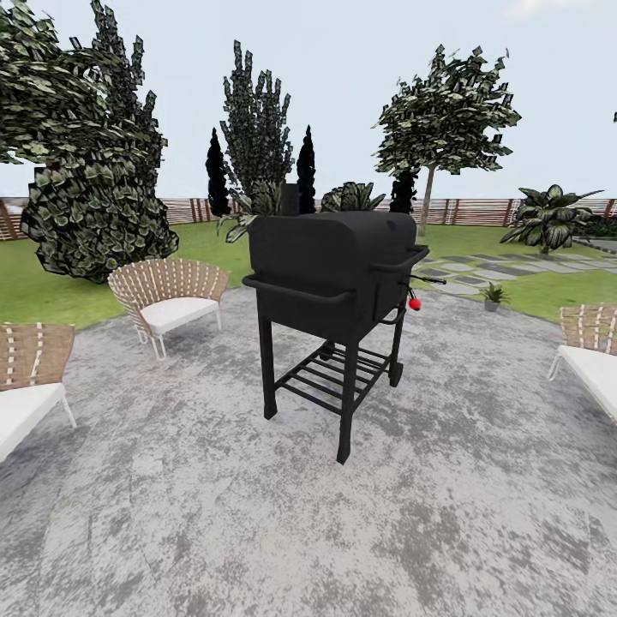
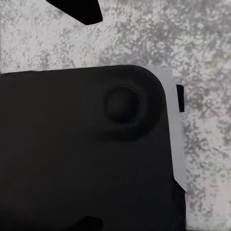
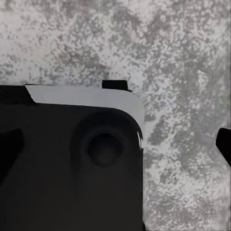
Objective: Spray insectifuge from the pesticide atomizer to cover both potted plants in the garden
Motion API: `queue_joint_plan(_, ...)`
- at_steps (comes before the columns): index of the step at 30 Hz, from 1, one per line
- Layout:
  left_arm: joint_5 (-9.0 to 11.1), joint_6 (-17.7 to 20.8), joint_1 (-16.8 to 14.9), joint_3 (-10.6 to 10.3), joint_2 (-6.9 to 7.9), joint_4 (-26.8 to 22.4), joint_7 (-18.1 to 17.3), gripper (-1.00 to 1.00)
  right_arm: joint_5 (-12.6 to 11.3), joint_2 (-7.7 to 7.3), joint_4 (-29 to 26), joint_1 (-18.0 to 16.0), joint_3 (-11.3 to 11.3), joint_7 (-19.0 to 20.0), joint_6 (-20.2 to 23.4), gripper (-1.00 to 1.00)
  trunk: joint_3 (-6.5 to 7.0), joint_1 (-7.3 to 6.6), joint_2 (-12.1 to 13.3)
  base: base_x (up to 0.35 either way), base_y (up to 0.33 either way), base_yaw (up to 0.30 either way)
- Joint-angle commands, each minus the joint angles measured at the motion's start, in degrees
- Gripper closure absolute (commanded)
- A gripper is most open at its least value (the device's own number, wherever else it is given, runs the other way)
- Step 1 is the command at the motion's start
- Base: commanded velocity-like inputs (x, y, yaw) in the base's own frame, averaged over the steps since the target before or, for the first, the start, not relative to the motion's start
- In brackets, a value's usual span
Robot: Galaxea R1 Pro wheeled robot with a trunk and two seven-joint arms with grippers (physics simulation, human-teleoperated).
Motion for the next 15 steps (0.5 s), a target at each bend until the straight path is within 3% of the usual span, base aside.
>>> queue_joint_plan(1,-0.17,-15.19,-0.08,-0.09,0.09,-5.51,0.01,-1.00,0.03,-3.42,-2.12,-0.04,0.00,-0.04,-15.65,-1.00,-0.06,0.00,-0.03,0.000,0.000,0.000)
queue_joint_plan(3,-0.22,-15.19,-0.33,-0.02,0.89,-5.86,0.27,-1.00,0.05,-4.69,-5.15,-0.05,-0.01,-0.03,-16.82,-1.00,-0.06,0.00,-0.03,0.000,0.000,0.000)
queue_joint_plan(6,0.06,-15.37,-1.18,0.17,2.47,-6.56,0.51,-1.00,0.01,-5.19,-8.61,-0.10,-0.10,-0.04,-17.22,-1.00,-0.06,0.00,-0.03,0.000,0.000,0.000)
queue_joint_plan(10,0.26,-15.35,-5.01,0.33,3.87,-9.39,0.94,-1.00,-0.25,-5.06,-15.53,-0.36,-0.21,-0.03,-17.34,-1.00,-0.06,0.00,-0.03,0.000,0.000,0.000)
queue_joint_plan(15,0.30,-15.19,-9.88,0.39,5.40,-10.06,2.81,-1.00,-0.44,-4.72,-19.79,-1.50,-0.22,-0.04,-17.33,-1.00,-0.06,0.00,-0.03,0.000,0.000,0.000)
